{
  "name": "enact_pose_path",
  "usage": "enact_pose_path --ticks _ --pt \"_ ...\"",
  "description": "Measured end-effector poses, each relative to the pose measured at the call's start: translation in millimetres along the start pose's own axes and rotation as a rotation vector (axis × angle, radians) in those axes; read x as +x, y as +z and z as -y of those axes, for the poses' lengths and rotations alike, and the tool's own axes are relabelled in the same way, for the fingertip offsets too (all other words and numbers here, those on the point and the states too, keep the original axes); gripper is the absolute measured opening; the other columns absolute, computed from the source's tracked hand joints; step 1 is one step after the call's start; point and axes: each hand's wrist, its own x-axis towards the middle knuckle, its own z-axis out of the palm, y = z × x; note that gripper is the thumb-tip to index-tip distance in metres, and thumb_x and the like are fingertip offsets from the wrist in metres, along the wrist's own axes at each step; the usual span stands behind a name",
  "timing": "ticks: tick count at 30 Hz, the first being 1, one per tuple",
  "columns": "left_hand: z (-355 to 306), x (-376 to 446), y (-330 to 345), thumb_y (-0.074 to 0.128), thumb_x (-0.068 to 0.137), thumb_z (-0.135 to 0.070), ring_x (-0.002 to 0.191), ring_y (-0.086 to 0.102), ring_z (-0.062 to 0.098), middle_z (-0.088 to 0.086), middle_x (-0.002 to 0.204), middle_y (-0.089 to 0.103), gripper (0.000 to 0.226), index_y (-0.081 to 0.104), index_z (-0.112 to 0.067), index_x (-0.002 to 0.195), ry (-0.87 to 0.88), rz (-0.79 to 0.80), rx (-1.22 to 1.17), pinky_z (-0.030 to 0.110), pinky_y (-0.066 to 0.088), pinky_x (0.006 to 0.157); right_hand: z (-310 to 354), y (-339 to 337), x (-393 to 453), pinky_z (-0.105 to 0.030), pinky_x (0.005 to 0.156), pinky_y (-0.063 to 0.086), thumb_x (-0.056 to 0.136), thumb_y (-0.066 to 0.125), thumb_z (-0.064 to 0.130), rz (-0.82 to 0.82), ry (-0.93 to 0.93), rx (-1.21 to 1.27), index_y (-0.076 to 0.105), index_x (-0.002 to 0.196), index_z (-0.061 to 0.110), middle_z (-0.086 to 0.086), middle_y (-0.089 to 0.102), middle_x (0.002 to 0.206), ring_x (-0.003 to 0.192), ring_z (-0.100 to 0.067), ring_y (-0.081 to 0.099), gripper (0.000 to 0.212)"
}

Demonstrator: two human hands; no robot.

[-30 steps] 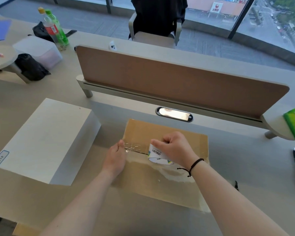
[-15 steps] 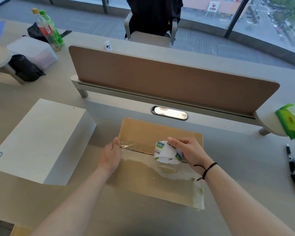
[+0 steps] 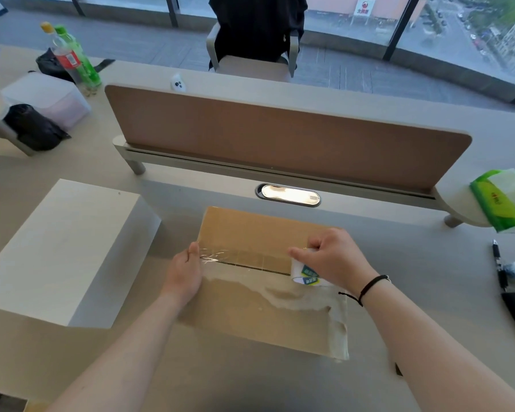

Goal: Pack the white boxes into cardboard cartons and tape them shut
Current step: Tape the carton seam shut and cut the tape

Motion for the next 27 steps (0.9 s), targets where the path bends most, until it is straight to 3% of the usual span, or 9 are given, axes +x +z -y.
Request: enact_pose_path --ticks 3,7,9,11,14,18,22,24,27 --pt "-0.4 0.2 1.3 0.027 0.110 -0.035 0.091 0.059 0.032 0.013 0.092 0.069 0.057 0.069 0.000 0.092 -0.007 -0.001 0.021 0.035 0.039 0.071 -4.2 -7.6 -1.7 -0.030 0.050 0.024 0.081 0.076 0.048 0.023 -0.009 -0.085 0.025 0.052 0.017 0.002 0.027 0.051 0.051 -0.017 0.027 0.067" --pt "0.5 1.6 1.8 0.028 0.110 -0.037 0.093 0.060 0.033 0.015 0.093 0.070 0.059 0.067 0.005 0.094 -0.030 -0.009 0.019 0.034 0.040 0.072 -30.5 -16.4 -6.3 -0.026 0.049 0.026 0.075 0.082 0.051 0.124 0.139 0.410 0.038 0.053 0.014 -0.001 0.035 0.053 0.047 -0.013 0.038 0.061" --pt "0.1 0.8 1.9 0.028 0.110 -0.038 0.090 0.059 0.030 0.013 0.091 0.069 0.060 0.067 0.006 0.095 -0.044 -0.005 0.006 0.030 0.040 0.069 -43.0 -12.6 -13.4 -0.027 0.051 0.030 0.057 0.083 0.071 0.149 0.198 0.570 0.045 0.060 0.003 -0.013 0.044 0.062 0.057 -0.019 0.053 0.078" --pt "-0.1 -0.1 2.1 0.028 0.110 -0.039 0.093 0.059 0.028 0.010 0.096 0.071 0.059 0.070 0.001 0.098 -0.047 -0.006 -0.008 0.033 0.039 0.073 -50.6 -6.2 -18.4 -0.029 0.054 0.031 0.047 0.082 0.080 0.140 0.212 0.644 0.044 0.063 -0.007 -0.019 0.050 0.069 0.066 -0.027 0.056 0.096" --pt "-4.7 -3.3 1.5 0.028 0.110 -0.039 0.094 0.058 0.026 0.012 0.101 0.071 0.057 0.070 -0.001 0.101 -0.049 -0.010 -0.014 0.032 0.037 0.078 -50.7 -2.2 -19.2 -0.026 0.050 0.026 0.055 0.083 0.074 0.092 0.184 0.627 0.041 0.058 -0.003 -0.014 0.040 0.062 0.061 -0.026 0.042 0.088" --pt "-6.3 -3.7 1.0 0.027 0.110 -0.040 0.094 0.061 0.031 0.009 0.095 0.071 0.058 0.070 -0.006 0.094 -0.050 -0.001 0.030 0.034 0.039 0.076 -46.7 -9.2 -14.8 -0.021 0.044 0.019 0.076 0.086 0.040 0.015 0.117 0.474 0.032 0.052 0.010 -0.005 0.024 0.058 0.056 -0.020 0.030 0.066" --pt "-1.7 -0.7 1.4 0.025 0.110 -0.041 0.095 0.062 0.035 0.015 0.094 0.071 0.062 0.069 0.000 0.093 -0.053 -0.011 0.079 0.040 0.044 0.081 -48.9 -20.3 -15.5 -0.023 0.043 0.022 0.076 0.085 0.043 0.003 0.102 0.282 0.026 0.050 0.022 0.005 0.023 0.049 0.047 -0.016 0.028 0.068" --pt "-2.9 -0.9 2.2 0.026 0.110 -0.040 0.096 0.061 0.034 0.014 0.097 0.071 0.060 0.069 -0.001 0.096 -0.048 -0.013 0.082 0.038 0.042 0.081 -50.9 -24.6 -17.3 -0.024 0.045 0.023 0.075 0.082 0.051 0.028 0.061 0.272 0.029 0.050 0.015 0.002 0.026 0.050 0.046 -0.015 0.028 0.069" --pt "-5.0 -1.6 2.0 0.027 0.110 -0.039 0.098 0.061 0.035 0.016 0.099 0.071 0.059 0.069 0.001 0.097 -0.046 -0.020 0.067 0.036 0.039 0.078 -55.5 -30.0 -17.1 -0.029 0.054 0.029 0.057 0.084 0.070 0.067 0.096 0.655 0.043 0.062 -0.013 -0.012 0.041 0.060 0.058 -0.022 0.043 0.093"
